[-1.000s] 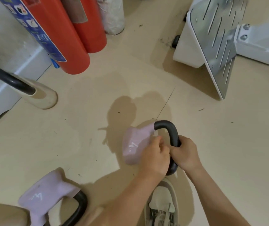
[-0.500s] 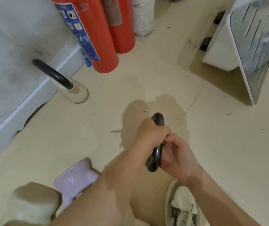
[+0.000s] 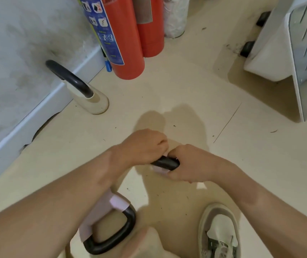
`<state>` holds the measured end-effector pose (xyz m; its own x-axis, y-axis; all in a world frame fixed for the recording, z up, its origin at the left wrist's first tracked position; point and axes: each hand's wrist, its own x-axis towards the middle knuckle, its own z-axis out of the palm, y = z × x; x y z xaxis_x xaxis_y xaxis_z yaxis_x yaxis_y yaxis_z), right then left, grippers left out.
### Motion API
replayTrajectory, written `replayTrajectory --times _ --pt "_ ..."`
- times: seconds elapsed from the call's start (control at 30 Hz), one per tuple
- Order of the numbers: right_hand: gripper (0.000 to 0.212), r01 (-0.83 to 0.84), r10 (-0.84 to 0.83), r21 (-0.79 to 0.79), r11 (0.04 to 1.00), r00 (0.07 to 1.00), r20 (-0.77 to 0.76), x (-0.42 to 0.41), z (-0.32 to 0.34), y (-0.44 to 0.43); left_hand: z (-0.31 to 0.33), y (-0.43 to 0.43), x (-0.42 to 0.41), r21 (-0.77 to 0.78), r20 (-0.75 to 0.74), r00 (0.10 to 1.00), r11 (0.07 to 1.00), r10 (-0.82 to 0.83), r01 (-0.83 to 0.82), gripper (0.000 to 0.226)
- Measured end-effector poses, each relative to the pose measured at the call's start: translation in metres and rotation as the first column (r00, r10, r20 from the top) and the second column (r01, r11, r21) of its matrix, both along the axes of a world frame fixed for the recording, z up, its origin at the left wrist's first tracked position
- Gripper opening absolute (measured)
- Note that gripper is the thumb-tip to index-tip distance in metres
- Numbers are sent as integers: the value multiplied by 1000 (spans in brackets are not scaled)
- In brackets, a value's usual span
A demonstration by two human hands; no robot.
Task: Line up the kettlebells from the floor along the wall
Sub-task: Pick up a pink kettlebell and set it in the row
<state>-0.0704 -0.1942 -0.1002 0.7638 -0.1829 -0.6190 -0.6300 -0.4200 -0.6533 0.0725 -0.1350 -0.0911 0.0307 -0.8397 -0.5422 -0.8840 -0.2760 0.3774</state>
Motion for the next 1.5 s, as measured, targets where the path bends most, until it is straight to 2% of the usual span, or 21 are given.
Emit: replayTrajectory --times 0.07,0.13,0.17,0.2,0.27,0.3,0.37,0.43,0.5,0.6,0.67,0.77,0.87,0.97,1.07,1.17,1.27,1.33,1.4,1.43,1.5 --pt "22 -69 70 -149 986 998 0 -2 5 -4 -5 27 -7 -10 -209 965 986 160 -165 32" --pt "48 -65 69 -203 977 998 14 -7 9 -6 -4 49 -23 73 -410 851 941 329 -329 43" --pt "58 -69 80 -228 971 996 41 -9 8 -6 -5 57 -33 94 -461 793 911 397 -402 43" --pt "56 -77 95 -260 963 994 59 -10 5 -8 -9 62 -40 97 -493 741 876 455 -473 37" --pt "28 -74 101 -327 942 993 66 -8 -1 -11 -18 64 -46 77 -514 657 792 552 -606 25" --pt "17 -66 95 -345 936 993 66 -5 -4 -13 -24 63 -46 62 -510 642 769 572 -636 27" --pt "26 -61 86 -359 931 995 55 0 -4 -11 -29 61 -42 58 -492 645 761 585 -646 41" --pt "33 -77 94 -378 922 995 26 1 -2 -10 -27 61 -36 73 -488 664 784 567 -616 42" --pt "30 -98 93 -366 925 995 -31 1 -1 -6 -22 63 -29 76 -469 723 839 507 -539 38" --pt "22 -60 48 -335 940 998 -45 5 -2 -3 -16 60 -14 -5 -315 905 953 285 -302 22" --pt "22 26 -28 -315 949 1000 -2 12 -6 0 -15 52 0 -56 -182 963 975 201 -214 13" --pt "26 280 -270 -204 938 960 75 28 -16 8 -9 32 28 -106 -2 997 991 81 -81 14" --pt "33 447 -435 -116 887 893 118 57 -20 9 3 9 65 -164 180 980 980 -84 115 13" --pt "39 479 -450 -154 864 873 189 100 -12 -4 12 -13 108 -197 320 935 954 -154 225 10" --pt "33 485 -433 -214 848 866 250 146 -8 -28 20 -41 155 -217 426 890 936 -163 276 13" --pt "37 466 -396 -265 844 875 277 188 -12 -50 22 -64 188 -201 421 902 960 -95 195 17" --pt "38 455 -377 -298 839 882 283 211 -15 -64 14 -80 207 -165 320 946 980 -57 114 10" --pt "31 457 -391 -280 844 883 261 214 -10 -70 13 -85 216 -169 309 948 977 -74 131 11" --pt "41 425 -392 -287 858 905 167 207 -7 -76 13 -88 220 -160 357 926 969 -122 189 14" --pt "42 418 -404 -258 871 908 110 202 -9 -79 14 -88 221 -161 385 912 963 -139 215 16" --pt "23 486 -482 -109 867 874 59 194 -18 -79 14 -87 221 -150 432 886 956 -165 251 22"
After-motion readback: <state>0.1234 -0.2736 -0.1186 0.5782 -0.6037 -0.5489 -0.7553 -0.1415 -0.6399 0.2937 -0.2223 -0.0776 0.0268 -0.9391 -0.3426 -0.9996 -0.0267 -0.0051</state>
